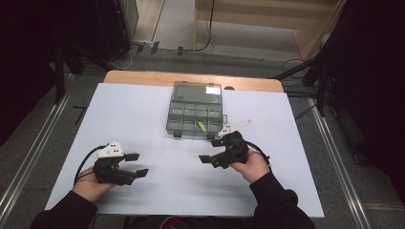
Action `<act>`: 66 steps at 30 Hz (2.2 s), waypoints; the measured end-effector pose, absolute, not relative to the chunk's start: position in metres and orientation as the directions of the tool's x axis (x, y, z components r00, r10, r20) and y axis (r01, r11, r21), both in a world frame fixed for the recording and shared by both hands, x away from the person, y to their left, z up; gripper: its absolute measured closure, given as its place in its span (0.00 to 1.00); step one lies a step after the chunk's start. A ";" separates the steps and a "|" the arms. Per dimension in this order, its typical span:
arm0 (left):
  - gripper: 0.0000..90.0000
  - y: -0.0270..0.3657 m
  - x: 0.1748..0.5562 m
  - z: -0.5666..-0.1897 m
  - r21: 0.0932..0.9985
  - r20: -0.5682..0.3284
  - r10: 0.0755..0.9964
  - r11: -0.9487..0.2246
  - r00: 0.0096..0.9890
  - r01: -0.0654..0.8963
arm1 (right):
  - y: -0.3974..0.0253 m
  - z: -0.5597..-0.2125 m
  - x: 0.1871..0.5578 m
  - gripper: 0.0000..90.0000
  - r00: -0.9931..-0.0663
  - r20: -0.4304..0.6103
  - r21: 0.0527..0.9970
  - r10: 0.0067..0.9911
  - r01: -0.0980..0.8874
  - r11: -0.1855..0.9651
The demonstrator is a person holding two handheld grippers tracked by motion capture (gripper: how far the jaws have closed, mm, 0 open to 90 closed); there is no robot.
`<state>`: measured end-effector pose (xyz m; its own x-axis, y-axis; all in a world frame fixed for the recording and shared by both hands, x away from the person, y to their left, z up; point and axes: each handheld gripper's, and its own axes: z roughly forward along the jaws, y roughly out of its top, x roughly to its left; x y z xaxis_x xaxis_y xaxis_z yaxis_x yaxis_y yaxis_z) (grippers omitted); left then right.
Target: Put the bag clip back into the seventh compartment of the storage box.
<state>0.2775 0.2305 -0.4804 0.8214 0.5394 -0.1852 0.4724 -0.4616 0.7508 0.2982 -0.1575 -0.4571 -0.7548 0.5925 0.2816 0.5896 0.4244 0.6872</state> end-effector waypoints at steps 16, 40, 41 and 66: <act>0.30 0.230 0.278 -0.481 0.750 -0.183 0.540 -0.463 0.822 0.471 | -0.187 -0.477 0.264 0.22 -0.772 0.244 0.722 0.586 0.549 0.422; 0.30 0.230 0.278 -0.480 0.751 -0.184 0.542 -0.461 0.820 0.473 | -0.216 -0.493 0.227 0.22 -0.743 0.247 0.701 0.622 0.580 0.414; 0.30 0.230 0.278 -0.480 0.751 -0.184 0.542 -0.461 0.820 0.473 | -0.217 -0.494 0.226 0.22 -0.739 0.249 0.699 0.626 0.584 0.412; 0.30 0.233 0.278 -0.479 0.758 -0.192 0.546 -0.446 0.816 0.476 | -0.259 -0.504 0.220 0.22 -0.662 0.246 0.680 0.708 0.639 0.361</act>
<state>0.2784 0.2327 -0.4792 0.8158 0.5455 -0.1919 0.4763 -0.4457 0.7580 0.2202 -0.2589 -0.5041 -0.6618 0.7081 0.2462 0.6387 0.3606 0.6797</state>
